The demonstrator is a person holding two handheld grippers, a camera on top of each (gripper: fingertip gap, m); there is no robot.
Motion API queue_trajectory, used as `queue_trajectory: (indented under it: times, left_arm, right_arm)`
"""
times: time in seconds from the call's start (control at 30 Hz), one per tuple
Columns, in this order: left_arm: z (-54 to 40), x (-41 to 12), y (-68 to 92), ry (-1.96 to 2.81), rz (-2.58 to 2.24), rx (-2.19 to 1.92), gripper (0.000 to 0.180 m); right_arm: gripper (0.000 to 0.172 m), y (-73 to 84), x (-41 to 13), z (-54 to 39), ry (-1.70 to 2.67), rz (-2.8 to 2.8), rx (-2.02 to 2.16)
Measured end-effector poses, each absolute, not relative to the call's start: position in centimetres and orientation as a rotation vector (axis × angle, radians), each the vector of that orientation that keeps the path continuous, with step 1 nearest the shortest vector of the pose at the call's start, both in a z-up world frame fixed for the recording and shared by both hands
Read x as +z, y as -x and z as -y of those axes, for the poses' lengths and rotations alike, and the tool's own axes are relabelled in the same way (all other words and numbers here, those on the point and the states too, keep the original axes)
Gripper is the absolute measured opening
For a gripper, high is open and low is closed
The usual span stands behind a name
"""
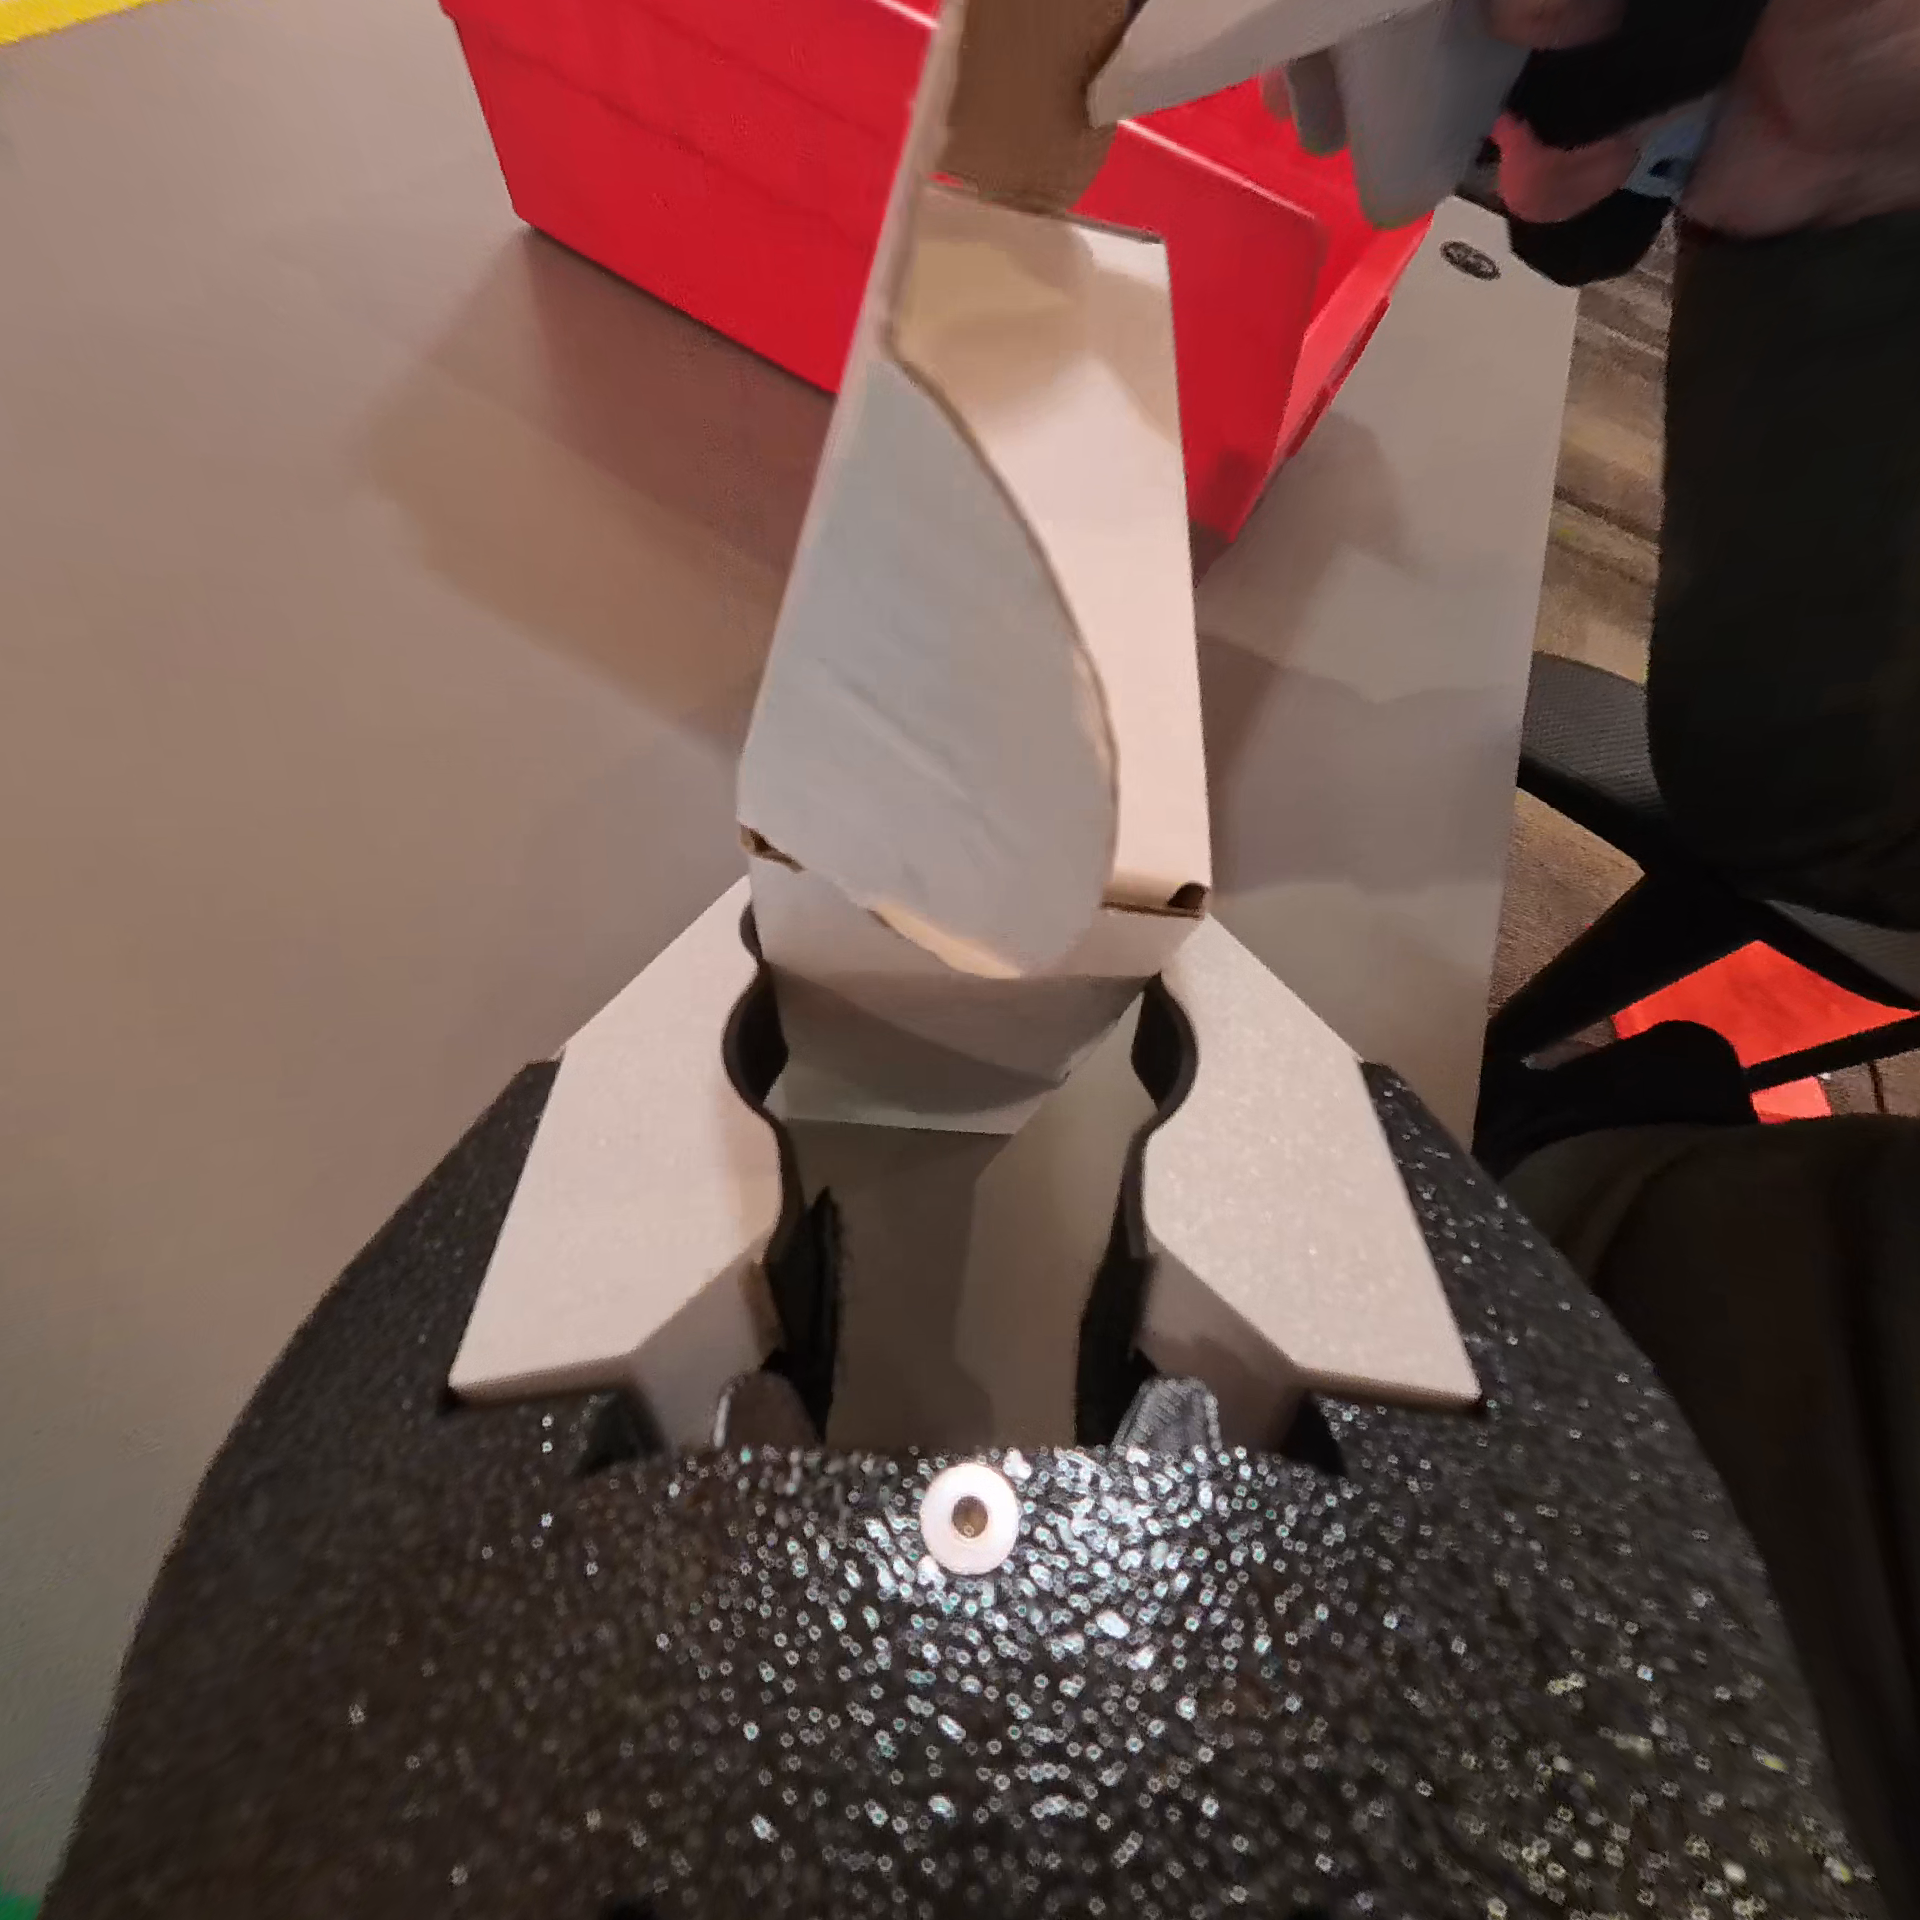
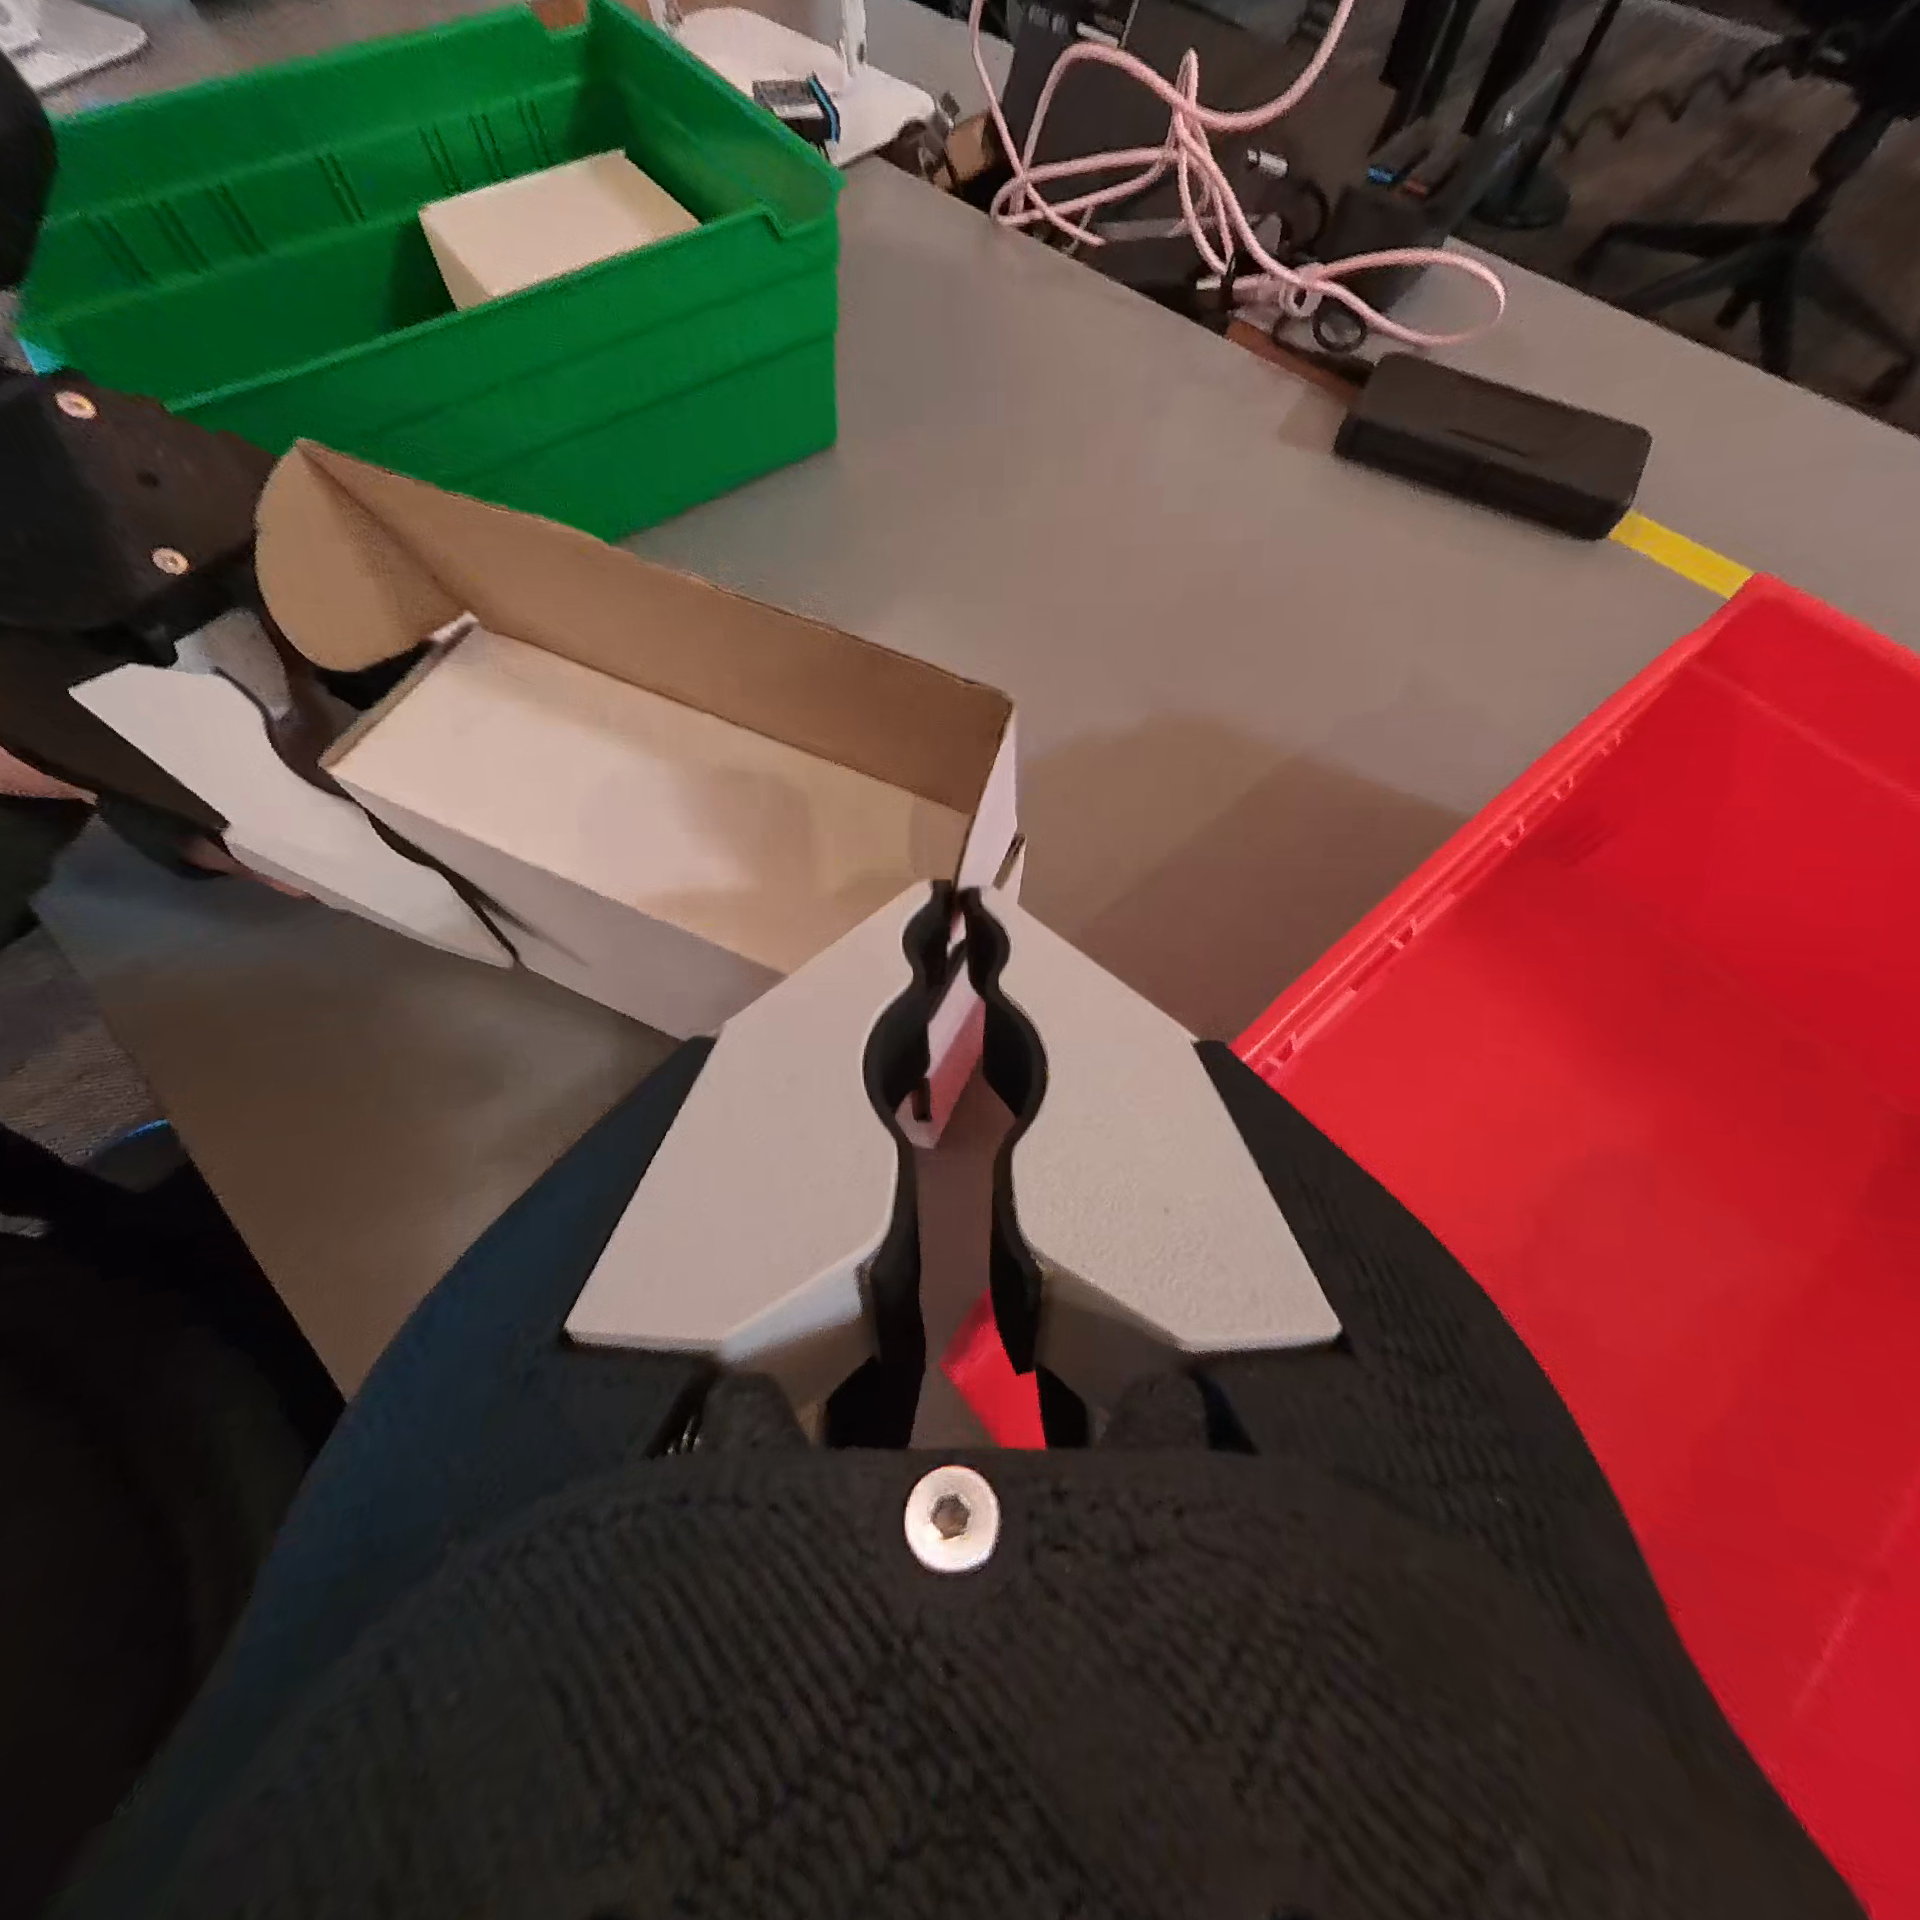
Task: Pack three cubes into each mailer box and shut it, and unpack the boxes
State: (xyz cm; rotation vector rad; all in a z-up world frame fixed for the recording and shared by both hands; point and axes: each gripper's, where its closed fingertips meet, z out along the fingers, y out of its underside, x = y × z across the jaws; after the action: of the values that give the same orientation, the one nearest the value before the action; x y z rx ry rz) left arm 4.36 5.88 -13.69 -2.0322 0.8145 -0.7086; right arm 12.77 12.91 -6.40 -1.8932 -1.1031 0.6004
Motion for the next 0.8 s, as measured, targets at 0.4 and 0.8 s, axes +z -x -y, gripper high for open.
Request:
queue_trajectory:
  times: [0.4,0.8]
  left_arm:
    - [-3.3,-5.7,1.4,1.747,-0.521,-0.629,0.065]
    - [-2.5,-6.4,-0.5,1.849,-0.646,-0.586,0.009]
  right_arm:
    - [0.0,-12.0,-6.7,-12.3,1.904,1.127,0.601]
    - [0.0,-12.0,-6.7,-11.8,1.909,1.142,0.579]
